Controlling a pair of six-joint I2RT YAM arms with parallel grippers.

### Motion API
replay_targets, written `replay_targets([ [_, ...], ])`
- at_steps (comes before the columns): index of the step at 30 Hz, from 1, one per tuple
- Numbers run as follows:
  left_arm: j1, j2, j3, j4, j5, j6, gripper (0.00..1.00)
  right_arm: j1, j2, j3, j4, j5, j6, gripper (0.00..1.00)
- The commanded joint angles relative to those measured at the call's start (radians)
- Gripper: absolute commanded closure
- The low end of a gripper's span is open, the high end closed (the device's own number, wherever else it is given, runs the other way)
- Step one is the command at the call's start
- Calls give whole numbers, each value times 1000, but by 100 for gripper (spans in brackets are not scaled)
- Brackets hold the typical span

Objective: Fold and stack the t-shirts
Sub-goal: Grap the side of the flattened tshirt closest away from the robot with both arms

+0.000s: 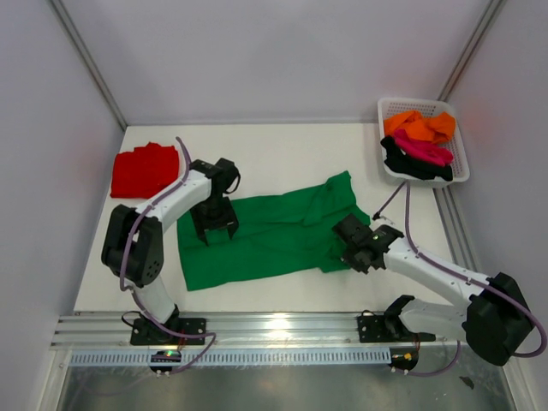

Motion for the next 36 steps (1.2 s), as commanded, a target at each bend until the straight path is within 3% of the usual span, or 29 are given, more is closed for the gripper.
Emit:
replay_targets([
  [1, -1, -7, 36, -1, 6, 8, 31, 6, -24, 79, -78, 57, -25, 92],
  [18, -1, -34, 38, -24, -16, 3, 31, 6, -142, 162, -228, 31, -13, 91],
  [23, -1, -108, -40, -57, -28, -46, 31, 6, -176, 139, -247, 42, 3, 91],
  [27, -1, -232, -169, -56, -31, -185, 30, 6, -179, 106, -229, 21, 17, 91],
  [31, -3, -373, -335, -18, -2, -423, 30, 6, -168, 93, -207, 2, 18, 91],
  [36, -3, -533, -438, -11, -16, -591, 30, 6, -160, 87, -201, 2, 18, 91],
])
